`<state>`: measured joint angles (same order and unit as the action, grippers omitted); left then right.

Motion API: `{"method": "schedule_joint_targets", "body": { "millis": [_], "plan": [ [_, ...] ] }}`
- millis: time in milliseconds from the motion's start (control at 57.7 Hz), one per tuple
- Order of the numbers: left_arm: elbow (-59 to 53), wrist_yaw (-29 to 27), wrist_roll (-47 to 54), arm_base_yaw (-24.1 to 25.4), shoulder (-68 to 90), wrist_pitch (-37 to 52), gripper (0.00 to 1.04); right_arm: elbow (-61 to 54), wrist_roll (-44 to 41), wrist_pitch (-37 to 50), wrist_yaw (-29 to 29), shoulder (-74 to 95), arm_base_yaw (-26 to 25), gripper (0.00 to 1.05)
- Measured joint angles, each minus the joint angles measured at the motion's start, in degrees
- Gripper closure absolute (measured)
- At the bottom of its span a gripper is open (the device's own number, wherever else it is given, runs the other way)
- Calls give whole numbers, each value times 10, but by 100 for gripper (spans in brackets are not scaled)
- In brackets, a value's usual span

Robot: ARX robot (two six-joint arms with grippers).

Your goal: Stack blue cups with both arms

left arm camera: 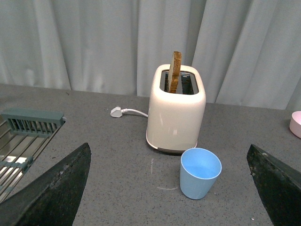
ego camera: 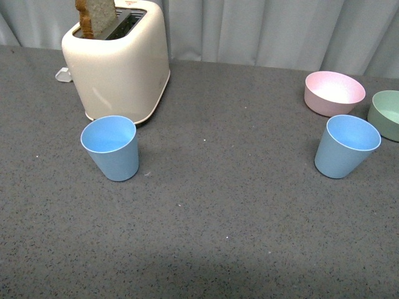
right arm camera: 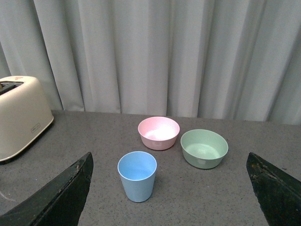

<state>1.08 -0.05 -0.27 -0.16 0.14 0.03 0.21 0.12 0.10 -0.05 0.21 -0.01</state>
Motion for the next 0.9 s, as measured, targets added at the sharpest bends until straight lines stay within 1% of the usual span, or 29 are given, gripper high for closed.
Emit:
{"method": "schedule_joint_targets", "body": {
  "millis": [901],
  "plan": [
    [0,0,0,0,0,0,7,0,0,0,0,0,0,10]
  ]
}}
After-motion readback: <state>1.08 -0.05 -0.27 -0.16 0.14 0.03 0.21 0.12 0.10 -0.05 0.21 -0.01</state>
